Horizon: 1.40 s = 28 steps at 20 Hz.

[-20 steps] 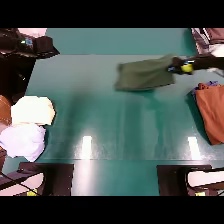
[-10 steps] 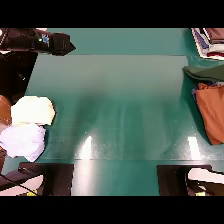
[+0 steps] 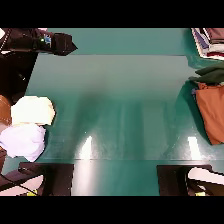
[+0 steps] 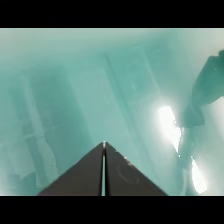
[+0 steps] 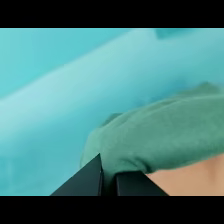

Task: Fold the shirts.

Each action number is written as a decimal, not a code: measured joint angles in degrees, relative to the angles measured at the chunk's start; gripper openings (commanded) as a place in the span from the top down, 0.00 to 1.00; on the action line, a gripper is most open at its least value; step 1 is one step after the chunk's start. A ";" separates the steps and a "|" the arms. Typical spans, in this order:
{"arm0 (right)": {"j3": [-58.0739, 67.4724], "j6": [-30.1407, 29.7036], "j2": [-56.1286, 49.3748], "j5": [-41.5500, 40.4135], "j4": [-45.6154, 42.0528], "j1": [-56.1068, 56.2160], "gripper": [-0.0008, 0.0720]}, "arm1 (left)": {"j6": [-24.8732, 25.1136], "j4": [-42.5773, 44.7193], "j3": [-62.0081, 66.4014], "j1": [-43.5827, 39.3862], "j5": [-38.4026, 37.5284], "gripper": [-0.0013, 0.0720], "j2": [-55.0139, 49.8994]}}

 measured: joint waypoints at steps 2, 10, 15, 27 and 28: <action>0.31 0.59 1.53 2.69 -2.86 -0.07 0.97 | 0.04 0.37 0.00 0.00 -0.24 0.95 0.00; -13.31 3.58 10.75 9.14 -13.14 -4.68 0.97 | 1.42 0.92 -0.02 0.00 -1.07 0.95 0.00; -24.72 3.91 15.39 9.79 -14.60 -12.50 0.62 | 1.95 0.92 -0.04 0.00 -1.53 0.95 0.00; -24.06 1.01 16.68 7.93 -3.06 -1.73 0.20 | 2.29 0.94 -0.04 0.00 -2.47 0.95 0.00; -23.32 0.90 16.68 6.88 -2.25 2.64 0.20 | 2.29 0.94 -0.04 0.00 -2.40 0.95 0.00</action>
